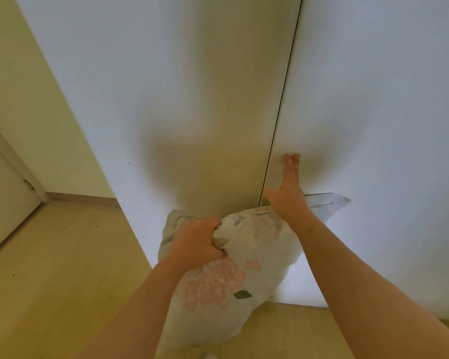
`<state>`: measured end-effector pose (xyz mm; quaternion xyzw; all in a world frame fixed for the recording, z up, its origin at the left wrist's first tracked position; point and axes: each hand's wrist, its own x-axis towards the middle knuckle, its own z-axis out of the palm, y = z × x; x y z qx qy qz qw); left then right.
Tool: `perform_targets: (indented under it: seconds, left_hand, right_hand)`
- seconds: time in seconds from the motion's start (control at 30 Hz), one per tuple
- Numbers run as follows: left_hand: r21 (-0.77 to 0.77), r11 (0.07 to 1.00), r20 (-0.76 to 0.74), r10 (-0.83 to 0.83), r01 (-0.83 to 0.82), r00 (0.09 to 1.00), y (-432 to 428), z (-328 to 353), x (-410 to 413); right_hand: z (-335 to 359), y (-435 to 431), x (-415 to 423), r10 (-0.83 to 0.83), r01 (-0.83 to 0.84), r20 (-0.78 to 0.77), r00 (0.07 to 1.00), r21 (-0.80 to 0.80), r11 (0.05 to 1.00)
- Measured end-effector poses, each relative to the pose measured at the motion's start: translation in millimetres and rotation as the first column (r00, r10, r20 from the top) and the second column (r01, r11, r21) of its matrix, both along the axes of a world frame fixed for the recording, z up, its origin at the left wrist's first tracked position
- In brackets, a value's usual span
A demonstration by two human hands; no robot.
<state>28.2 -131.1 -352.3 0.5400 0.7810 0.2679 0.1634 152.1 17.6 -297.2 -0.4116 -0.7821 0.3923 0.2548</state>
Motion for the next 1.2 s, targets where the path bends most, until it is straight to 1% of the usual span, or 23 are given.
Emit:
perform_targets:
  seconds: [0.1,0.23,0.27,0.3,0.33,0.37,0.4,0.43,0.47,0.5,0.53,0.6,0.7,0.77,0.87,0.97,1.07,1.13,1.2]
  left_hand:
    - [-0.014,0.999,0.006,0.029,-0.029,1.0,-2.6,-2.0,1.1]
    - [-0.037,0.995,0.038,0.096,-0.095,0.995,-8.4,-7.3,-0.2]
    - [-0.04,0.993,0.052,0.115,-0.113,0.992,-10.8,-9.0,-1.1]
    - [-0.041,0.99,0.068,0.134,-0.131,0.989,-13.8,-11.0,-2.7]
    - [-0.044,0.987,0.081,0.156,-0.153,0.984,-16.8,-12.8,-4.5]
    - [-0.051,0.983,0.092,0.182,-0.178,0.979,-20.4,-14.7,-6.1]
    - [-0.06,0.977,0.099,0.209,-0.204,0.973,-24.5,-16.4,-7.2]
    - [-0.071,0.971,0.104,0.234,-0.228,0.967,-29.0,-18.3,-8.2]
    - [-0.082,0.965,0.111,0.255,-0.247,0.96,-34.2,-20.0,-8.4]
    - [-0.092,0.961,0.119,0.271,-0.261,0.955,-39.7,-21.7,-7.9]
    - [-0.094,0.957,0.128,0.285,-0.275,0.95,-45.8,-23.0,-7.0]
    - [-0.086,0.939,0.162,0.343,-0.333,0.925,-59.6,-25.6,-5.6]
    - [-0.091,0.883,0.236,0.469,-0.461,0.851,-86.8,-30.2,-8.3]
    - [-0.127,0.842,0.239,0.539,-0.524,0.808,-109.7,-33.7,-15.0]
    - [-0.198,0.783,0.197,0.621,-0.59,0.759,-144.6,-39.0,-28.4]
    - [-0.262,0.711,0.199,0.701,-0.652,0.685,-180.4,-48.5,-40.6]
    - [-0.308,0.646,0.205,0.762,-0.698,0.615,-213.7,-60.4,-57.5]
    - [-0.352,0.621,0.209,0.781,-0.7,0.588,-235.7,-67.0,-74.3]
    - [-0.402,0.608,0.196,0.787,-0.684,0.585,-259.8,-71.9,-94.5]
  right_hand:
    - [-1.3,6.1,0.3,0.012,-0.012,0.025,1.0,-0.006,1.0]
    - [-11.2,4.1,-3.1,0.0,-0.001,-0.047,0.999,-0.021,1.0]
    - [-17.8,-0.8,-4.4,0.04,-0.043,-0.055,0.998,-0.04,0.998]
    - [-24.1,-7.5,-5.3,0.119,-0.122,-0.046,0.992,-0.075,0.99]
    - [-29.9,-14.4,-6.1,0.236,-0.235,-0.008,0.972,-0.136,0.963]
    - [-34.7,-20.7,-6.3,0.385,-0.364,0.08,0.919,-0.195,0.911]
    - [-38.8,-24.9,-6.8,0.536,-0.494,0.213,0.817,-0.219,0.841]
    - [-43.0,-27.0,-8.0,0.637,-0.599,0.36,0.682,-0.223,0.769]
    - [-47.4,-27.7,-9.7,0.668,-0.67,0.49,0.56,-0.207,0.713]
    - [-51.1,-27.4,-11.8,0.649,-0.712,0.593,0.477,-0.173,0.681]
    - [-55.3,-27.9,-15.3,0.61,-0.734,0.666,0.429,-0.137,0.666]
    - [-63.1,-34.2,-24.2,0.544,-0.756,0.739,0.397,-0.072,0.65]
    - [-77.2,-52.7,-44.2,0.518,-0.784,0.724,0.456,0.051,0.619]
    - [-85.5,-73.4,-60.3,0.568,-0.809,0.681,0.462,0.061,0.584]
    - [-97.2,-106.2,-85.2,0.653,-0.855,0.647,0.393,-0.004,0.518]
    - [-105.6,-135.9,-113.0,0.723,-0.905,0.631,0.281,-0.077,0.419]
    - [-114.0,-165.2,-146.5,0.775,-0.91,0.605,0.184,-0.194,0.367]
    - [-121.7,-187.4,-171.4,0.801,-0.908,0.584,0.131,-0.253,0.333]
    - [-129.0,-211.5,-196.9,0.815,-0.917,0.573,0.088,-0.273,0.291]
